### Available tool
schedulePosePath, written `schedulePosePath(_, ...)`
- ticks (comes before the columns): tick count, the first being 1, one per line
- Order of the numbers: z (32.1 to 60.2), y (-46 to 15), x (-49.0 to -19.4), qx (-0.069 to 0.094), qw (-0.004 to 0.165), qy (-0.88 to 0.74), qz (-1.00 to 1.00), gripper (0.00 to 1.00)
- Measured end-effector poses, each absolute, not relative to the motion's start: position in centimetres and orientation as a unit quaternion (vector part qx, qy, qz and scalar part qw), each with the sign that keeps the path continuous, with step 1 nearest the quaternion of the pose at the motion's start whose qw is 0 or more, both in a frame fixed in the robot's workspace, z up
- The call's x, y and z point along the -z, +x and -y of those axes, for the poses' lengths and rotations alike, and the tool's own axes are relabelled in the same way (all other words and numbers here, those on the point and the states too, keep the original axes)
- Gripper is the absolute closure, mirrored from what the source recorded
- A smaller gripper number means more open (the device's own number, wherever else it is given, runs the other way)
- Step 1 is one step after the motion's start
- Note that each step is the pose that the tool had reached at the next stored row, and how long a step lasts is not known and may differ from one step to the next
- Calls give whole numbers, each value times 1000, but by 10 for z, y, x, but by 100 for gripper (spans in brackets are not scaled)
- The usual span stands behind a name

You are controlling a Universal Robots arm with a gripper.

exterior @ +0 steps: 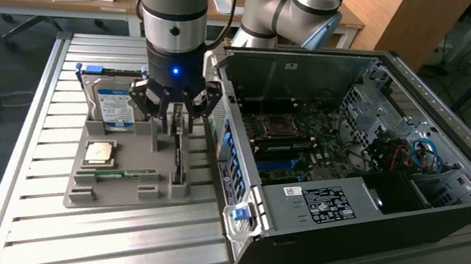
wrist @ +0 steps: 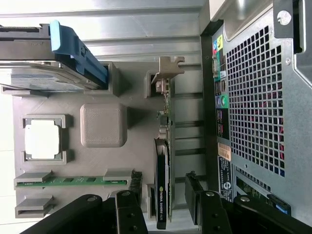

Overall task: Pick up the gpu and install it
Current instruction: 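Pick up the gpu and move the gpu toward the slot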

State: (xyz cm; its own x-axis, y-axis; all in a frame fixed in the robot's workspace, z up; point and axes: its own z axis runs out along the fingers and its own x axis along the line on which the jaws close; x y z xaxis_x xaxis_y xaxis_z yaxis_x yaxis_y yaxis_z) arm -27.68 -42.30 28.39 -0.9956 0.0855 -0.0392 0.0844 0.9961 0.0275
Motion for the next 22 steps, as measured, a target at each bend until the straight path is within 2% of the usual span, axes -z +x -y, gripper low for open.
schedulePosePath(22, 423, -277, -274, -13, 20, 43, -999, 51)
